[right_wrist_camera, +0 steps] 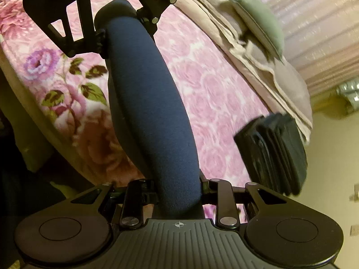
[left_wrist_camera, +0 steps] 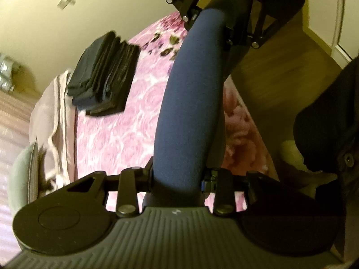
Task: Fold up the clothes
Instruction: 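Lift the folded navy vest with both grippers holding its edge, then carry the held vest with both grippers toward the stack of dark clothes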
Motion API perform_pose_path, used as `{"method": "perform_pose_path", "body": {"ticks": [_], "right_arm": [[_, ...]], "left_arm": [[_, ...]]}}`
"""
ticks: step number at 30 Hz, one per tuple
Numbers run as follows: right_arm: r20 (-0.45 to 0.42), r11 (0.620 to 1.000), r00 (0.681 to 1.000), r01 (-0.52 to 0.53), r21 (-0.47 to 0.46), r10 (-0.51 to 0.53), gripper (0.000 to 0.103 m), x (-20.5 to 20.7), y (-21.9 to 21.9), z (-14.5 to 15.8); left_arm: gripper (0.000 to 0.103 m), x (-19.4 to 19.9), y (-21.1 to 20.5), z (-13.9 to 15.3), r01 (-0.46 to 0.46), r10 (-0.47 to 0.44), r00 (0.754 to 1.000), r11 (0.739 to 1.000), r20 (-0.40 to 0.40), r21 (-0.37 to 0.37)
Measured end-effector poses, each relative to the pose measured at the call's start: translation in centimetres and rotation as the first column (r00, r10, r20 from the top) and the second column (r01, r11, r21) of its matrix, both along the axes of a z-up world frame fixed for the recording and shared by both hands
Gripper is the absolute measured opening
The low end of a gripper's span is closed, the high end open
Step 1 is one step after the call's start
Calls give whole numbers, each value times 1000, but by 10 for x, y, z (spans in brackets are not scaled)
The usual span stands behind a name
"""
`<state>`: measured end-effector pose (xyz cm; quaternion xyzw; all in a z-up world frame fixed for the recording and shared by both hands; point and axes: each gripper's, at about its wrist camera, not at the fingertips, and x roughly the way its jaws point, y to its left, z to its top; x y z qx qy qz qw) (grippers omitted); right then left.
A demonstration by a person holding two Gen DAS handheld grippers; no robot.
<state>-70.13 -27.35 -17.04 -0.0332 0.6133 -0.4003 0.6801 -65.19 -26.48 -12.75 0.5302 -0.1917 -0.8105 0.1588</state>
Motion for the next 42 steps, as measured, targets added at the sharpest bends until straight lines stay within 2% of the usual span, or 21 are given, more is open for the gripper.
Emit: {"method": "perform_pose_path", "body": {"ticks": [5, 11, 27, 32, 42], "right_arm": [[4, 998, 998, 56, -3, -56, 28, -27, 3, 5], [18, 995, 995, 99, -6, -99, 28, -69, 2, 9], [55, 999, 998, 22, -34, -20, 28, -236, -35, 35], [66, 999, 998, 20, -38, -17, 28, -262, -45, 41], [61, 998, 997, 44, -46, -41, 28, -272, -79, 48]], "left_arm": [[31, -29, -4, 2, 68, -68, 998, 998, 10, -9], [31, -75, -19, 2, 102, -102, 994, 995, 29, -14], [31, -234, -69, 10, 31, -28, 997, 999, 65, -35], [31, -254, -81, 13, 26, -22, 997, 999, 74, -44], [31, -262, -123, 15, 67, -64, 996, 996, 56, -55]]}}
